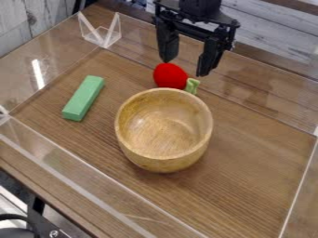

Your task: Move the red object to the left side of the table

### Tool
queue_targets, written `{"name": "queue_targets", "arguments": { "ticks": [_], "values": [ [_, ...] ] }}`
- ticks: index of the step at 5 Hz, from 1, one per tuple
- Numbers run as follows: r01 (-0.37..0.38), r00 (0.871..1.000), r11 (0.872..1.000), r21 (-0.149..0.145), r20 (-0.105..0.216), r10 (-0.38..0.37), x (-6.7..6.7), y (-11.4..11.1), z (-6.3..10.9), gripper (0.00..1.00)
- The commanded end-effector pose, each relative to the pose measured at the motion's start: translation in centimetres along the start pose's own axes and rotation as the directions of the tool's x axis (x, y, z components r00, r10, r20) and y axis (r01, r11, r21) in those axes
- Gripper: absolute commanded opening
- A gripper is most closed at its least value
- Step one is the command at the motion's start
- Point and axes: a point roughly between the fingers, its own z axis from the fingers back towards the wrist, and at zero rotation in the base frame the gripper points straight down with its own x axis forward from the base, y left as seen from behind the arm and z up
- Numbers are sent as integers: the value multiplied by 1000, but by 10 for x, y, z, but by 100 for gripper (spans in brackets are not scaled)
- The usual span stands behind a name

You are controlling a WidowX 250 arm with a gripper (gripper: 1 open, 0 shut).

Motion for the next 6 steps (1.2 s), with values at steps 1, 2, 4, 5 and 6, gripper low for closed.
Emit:
{"name": "queue_targets", "arguments": {
  "ticks": [1, 2, 4, 5, 6],
  "values": [
    [37, 999, 999, 8, 1, -37, 10, 12, -12, 100],
    [68, 998, 998, 17, 10, -68, 23, 27, -23, 100],
    [70, 997, 997, 10, 29, -70, 27, 14, -38, 0],
    [76, 995, 997, 2, 68, -76, 31, 10, -20, 0],
    [86, 991, 996, -6, 100, -85, 34, 7, -5, 0]
  ]
}}
